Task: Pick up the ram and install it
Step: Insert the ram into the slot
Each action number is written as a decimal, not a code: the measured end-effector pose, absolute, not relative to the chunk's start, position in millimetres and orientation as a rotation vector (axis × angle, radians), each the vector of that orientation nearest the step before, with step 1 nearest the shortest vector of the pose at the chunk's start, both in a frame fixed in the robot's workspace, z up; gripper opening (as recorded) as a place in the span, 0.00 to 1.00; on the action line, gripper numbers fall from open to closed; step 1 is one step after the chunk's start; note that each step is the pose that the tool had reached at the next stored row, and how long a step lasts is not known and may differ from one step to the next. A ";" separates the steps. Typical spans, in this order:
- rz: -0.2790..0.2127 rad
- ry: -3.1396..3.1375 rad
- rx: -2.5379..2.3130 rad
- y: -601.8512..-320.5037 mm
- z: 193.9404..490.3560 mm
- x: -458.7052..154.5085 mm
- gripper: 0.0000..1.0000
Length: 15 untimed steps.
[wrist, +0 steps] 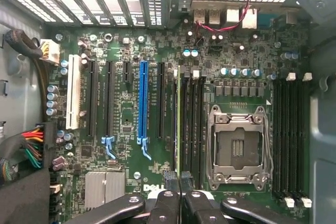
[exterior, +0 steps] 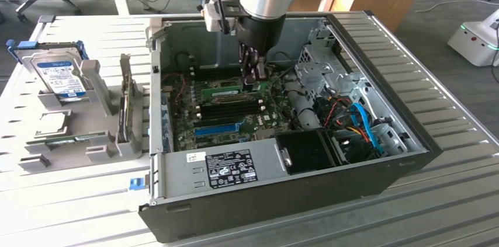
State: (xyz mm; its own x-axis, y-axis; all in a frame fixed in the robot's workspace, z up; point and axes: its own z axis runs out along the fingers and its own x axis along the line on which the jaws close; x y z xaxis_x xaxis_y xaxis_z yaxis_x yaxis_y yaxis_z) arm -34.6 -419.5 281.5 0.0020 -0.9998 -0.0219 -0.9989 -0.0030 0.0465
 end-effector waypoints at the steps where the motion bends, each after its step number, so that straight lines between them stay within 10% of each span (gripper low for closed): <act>1: -0.075 -2.206 2.211 -419.5 280.5 -34.6 0.12; 15: -0.072 -2.207 2.213 -419.6 266.4 -34.6 0.12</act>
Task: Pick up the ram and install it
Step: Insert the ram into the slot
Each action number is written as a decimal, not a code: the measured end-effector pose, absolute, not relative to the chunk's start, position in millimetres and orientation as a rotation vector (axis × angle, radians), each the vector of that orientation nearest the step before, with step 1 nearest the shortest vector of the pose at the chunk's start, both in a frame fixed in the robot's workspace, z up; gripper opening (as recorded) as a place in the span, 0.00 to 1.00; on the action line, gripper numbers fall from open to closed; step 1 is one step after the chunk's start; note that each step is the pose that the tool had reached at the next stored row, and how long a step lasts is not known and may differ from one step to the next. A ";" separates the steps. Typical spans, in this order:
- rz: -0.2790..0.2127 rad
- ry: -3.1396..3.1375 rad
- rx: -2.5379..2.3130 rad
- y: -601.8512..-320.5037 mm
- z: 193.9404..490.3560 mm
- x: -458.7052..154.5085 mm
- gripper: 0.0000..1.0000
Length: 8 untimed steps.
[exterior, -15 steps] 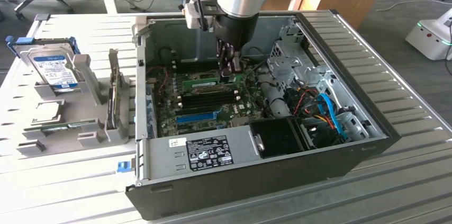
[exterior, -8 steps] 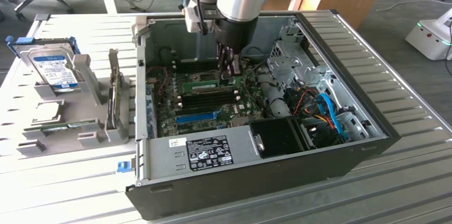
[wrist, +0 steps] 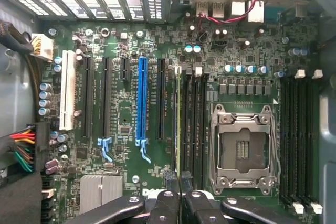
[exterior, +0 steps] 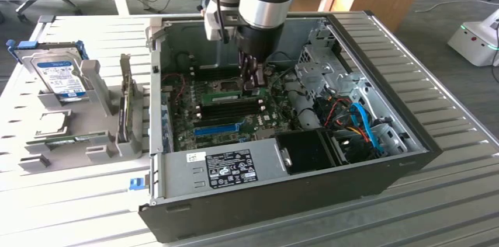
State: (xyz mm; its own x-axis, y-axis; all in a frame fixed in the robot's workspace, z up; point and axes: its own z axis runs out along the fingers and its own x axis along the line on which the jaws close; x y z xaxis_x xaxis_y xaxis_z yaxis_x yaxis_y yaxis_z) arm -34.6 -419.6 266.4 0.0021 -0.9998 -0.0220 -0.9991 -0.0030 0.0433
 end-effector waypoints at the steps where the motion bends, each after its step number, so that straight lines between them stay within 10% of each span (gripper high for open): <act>1: -0.072 -2.207 2.213 -419.6 265.3 -34.6 0.12; 8: -0.070 -2.208 2.214 -419.6 258.8 -34.6 0.12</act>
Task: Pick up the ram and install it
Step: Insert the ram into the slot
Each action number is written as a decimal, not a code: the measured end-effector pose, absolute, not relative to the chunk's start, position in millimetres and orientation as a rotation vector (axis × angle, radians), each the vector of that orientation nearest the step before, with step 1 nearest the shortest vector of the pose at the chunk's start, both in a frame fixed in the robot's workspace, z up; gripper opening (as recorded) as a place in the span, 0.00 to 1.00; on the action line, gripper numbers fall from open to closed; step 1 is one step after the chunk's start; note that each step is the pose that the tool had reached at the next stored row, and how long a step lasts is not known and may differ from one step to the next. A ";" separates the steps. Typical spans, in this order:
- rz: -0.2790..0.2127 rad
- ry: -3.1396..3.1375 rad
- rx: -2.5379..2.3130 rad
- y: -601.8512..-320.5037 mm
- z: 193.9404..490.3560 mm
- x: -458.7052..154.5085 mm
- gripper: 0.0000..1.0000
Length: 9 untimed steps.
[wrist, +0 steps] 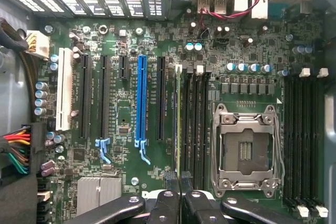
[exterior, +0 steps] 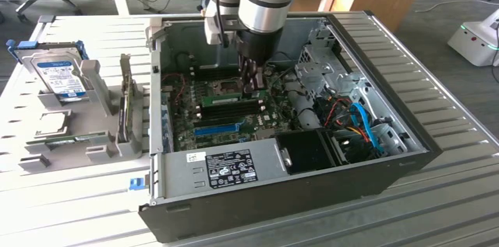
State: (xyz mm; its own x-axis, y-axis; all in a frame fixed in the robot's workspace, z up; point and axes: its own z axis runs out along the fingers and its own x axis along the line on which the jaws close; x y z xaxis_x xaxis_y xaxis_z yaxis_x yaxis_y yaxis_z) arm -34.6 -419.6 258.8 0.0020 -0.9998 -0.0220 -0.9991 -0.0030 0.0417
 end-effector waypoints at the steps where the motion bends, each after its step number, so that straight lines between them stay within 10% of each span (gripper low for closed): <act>1: -0.070 -2.208 2.214 -419.6 258.1 -34.6 0.12; 9: -0.070 -2.208 2.214 -419.7 255.2 -34.6 0.12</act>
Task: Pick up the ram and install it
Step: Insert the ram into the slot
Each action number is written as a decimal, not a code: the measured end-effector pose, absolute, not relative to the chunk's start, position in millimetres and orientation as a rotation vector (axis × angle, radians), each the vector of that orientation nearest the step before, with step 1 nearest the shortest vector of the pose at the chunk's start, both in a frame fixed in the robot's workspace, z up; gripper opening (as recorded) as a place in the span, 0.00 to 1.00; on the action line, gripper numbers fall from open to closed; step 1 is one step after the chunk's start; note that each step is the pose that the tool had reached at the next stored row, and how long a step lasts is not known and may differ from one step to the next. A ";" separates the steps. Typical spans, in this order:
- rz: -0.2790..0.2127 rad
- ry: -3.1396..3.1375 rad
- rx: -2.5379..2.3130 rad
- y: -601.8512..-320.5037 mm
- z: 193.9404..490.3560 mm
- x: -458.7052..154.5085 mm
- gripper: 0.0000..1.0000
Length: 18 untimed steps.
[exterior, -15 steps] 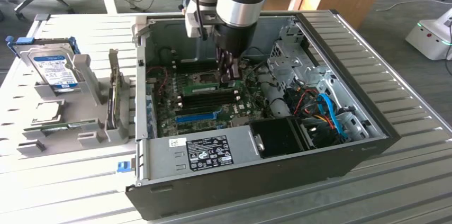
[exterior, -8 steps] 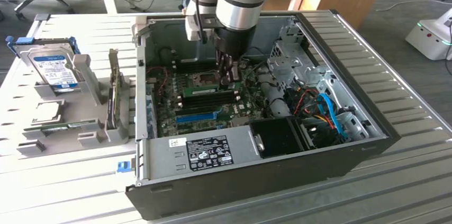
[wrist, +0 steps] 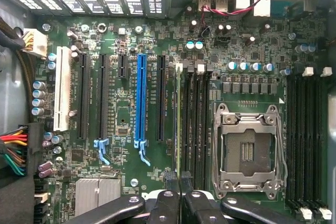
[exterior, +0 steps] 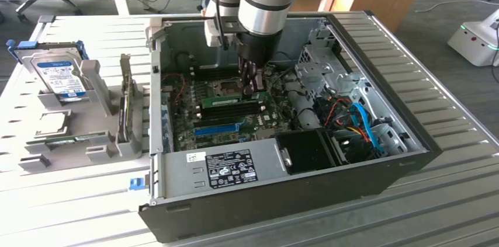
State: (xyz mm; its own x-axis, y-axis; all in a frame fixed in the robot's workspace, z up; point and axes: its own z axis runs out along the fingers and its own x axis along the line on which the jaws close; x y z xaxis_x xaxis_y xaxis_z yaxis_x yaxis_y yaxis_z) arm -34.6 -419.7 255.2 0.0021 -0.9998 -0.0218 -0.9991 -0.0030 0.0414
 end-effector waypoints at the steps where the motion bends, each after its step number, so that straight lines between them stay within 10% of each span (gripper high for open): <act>1: -0.070 -2.208 2.214 -419.6 255.1 -34.6 0.12; 18: -0.070 -2.246 2.177 -419.6 254.5 -34.6 0.12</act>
